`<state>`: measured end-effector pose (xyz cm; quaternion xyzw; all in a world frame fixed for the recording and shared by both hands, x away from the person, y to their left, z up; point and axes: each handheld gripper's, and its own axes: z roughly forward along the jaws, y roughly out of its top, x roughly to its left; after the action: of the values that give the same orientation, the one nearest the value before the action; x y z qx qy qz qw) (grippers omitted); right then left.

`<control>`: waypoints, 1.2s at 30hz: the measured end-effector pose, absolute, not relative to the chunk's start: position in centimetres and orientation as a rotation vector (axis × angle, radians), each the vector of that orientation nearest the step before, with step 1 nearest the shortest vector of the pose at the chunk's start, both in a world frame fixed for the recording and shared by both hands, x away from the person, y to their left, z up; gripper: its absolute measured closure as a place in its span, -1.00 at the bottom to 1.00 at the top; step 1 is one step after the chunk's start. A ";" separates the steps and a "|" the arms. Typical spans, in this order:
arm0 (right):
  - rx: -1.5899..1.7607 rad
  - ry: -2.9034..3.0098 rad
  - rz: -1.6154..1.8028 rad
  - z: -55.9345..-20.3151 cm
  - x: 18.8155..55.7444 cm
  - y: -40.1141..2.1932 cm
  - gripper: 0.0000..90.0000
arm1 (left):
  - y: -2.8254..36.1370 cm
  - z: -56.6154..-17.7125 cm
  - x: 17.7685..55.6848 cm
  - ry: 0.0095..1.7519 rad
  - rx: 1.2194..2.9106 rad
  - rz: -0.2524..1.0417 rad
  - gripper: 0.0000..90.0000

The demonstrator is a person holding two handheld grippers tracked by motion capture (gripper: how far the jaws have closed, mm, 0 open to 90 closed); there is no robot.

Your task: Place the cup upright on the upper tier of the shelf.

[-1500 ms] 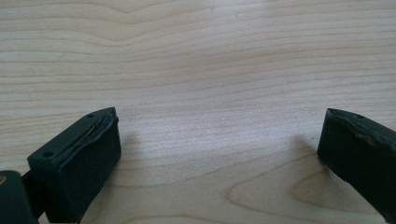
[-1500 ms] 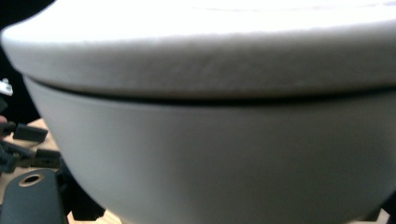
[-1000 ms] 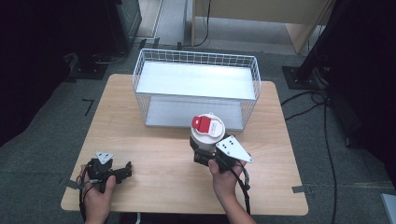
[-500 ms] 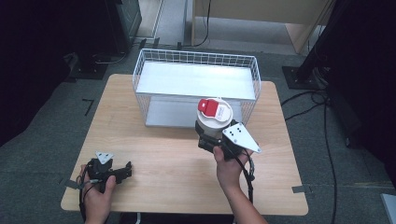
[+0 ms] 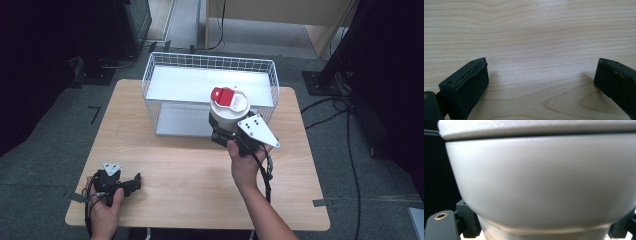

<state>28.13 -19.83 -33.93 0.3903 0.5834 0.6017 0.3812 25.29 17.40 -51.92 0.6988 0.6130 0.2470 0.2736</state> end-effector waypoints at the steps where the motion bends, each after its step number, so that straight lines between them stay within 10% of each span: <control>1: 0.993 1.485 1.537 -33.6 28.3 -19.8 -0.75 | 17.4 -51.9 25.3 1.647 1.883 0.667 -1.00; 36: 1.157 1.424 1.474 -29.7 40.6 -18.8 -0.75 | 17.4 -51.9 25.2 1.639 1.885 0.667 -1.00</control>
<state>40.57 -18.85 -29.75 0.4538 0.5586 0.5784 0.3840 25.18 17.41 -51.94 0.7011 0.6095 0.2482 0.2745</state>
